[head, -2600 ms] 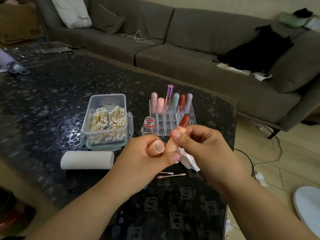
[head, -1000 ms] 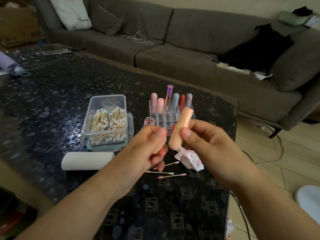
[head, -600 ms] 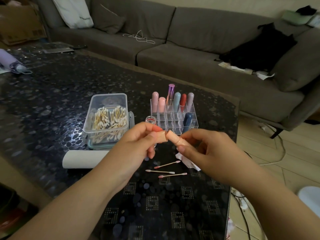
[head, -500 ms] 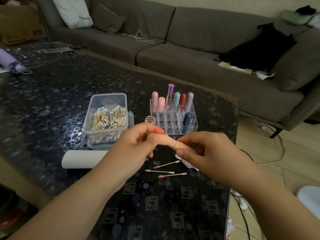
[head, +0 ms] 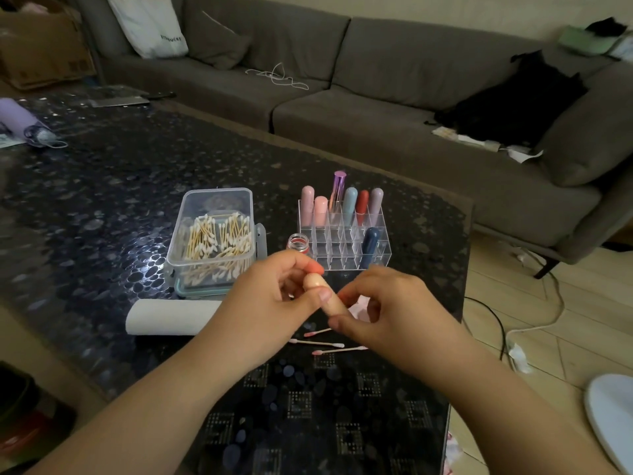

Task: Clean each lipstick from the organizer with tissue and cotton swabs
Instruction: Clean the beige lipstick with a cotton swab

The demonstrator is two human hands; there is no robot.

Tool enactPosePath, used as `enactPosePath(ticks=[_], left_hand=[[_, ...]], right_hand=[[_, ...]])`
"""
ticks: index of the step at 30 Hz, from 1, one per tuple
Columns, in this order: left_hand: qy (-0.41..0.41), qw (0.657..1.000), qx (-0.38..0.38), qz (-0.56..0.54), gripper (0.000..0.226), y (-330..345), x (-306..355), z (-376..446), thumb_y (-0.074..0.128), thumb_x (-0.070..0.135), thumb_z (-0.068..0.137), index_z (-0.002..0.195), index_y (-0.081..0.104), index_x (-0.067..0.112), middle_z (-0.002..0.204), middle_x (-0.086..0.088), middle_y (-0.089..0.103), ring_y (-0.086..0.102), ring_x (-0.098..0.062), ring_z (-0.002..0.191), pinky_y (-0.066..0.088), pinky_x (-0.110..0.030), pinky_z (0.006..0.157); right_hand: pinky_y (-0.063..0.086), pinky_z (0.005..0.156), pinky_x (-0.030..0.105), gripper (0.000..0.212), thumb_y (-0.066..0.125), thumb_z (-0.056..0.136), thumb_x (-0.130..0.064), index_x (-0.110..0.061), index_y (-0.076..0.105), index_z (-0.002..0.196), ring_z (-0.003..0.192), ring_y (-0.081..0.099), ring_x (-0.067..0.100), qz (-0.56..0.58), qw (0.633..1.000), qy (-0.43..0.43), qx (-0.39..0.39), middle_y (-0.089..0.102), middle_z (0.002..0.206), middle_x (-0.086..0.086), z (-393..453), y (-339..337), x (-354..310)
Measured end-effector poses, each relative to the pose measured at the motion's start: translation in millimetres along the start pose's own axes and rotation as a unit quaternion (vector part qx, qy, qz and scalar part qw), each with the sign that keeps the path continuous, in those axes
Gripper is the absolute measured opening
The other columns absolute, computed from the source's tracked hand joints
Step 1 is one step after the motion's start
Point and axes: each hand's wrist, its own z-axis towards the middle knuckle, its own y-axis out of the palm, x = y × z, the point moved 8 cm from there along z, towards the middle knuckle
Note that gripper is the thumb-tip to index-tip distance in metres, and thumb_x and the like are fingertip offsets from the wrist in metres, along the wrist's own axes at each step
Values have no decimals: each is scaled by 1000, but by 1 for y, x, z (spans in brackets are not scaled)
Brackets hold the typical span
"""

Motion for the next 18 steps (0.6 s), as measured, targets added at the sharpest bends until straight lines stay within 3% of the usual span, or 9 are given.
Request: enactPosePath(ticks=[3,5,8,12,15,18], left_hand=[[18,999,-6,36,23,1,8,-1,68,27,80,100,60,36,93,15,66,62,-2,86,51,-28,77],[43,995,18,93,21,-10,20,4,63,33,83,102,57,37,95,17,62,57,4,86,44,-12,73],[78,972,68,212,14,-39,34,24,59,31,87,101,60,30,91,16,59,56,0,82,37,-4,67],[81,932,62,347,19,-64,27,63,57,30,90,106,61,21,95,7,62,58,-12,85,46,-26,74],[103,896,33,430,25,-65,19,85,54,33,90,109,59,17,105,-1,61,59,-21,96,49,-40,82],[105,877,1,468,31,-61,8,99,51,37,91,115,56,18,112,-1,58,56,-22,106,46,-41,88]], right_hand=[[46,64,13,23,67,80,-44,-22,71,86,73,57,1,20,1000,17,-5,65,74,-8,3,4,3],[47,61,13,19,69,80,-40,-21,70,84,67,59,3,32,999,44,5,66,73,-7,10,1,6],[50,64,17,14,68,83,-33,-19,66,83,68,62,5,44,995,81,41,65,75,-6,34,-16,13],[51,61,20,17,61,88,-28,-11,62,87,71,62,11,38,992,109,58,65,80,4,87,-37,15],[53,82,38,26,54,91,-29,-7,66,88,78,64,22,18,989,138,46,68,82,12,127,-30,23],[44,96,43,29,51,90,-34,-11,66,80,80,64,23,-17,985,163,46,67,74,7,153,-14,31]])
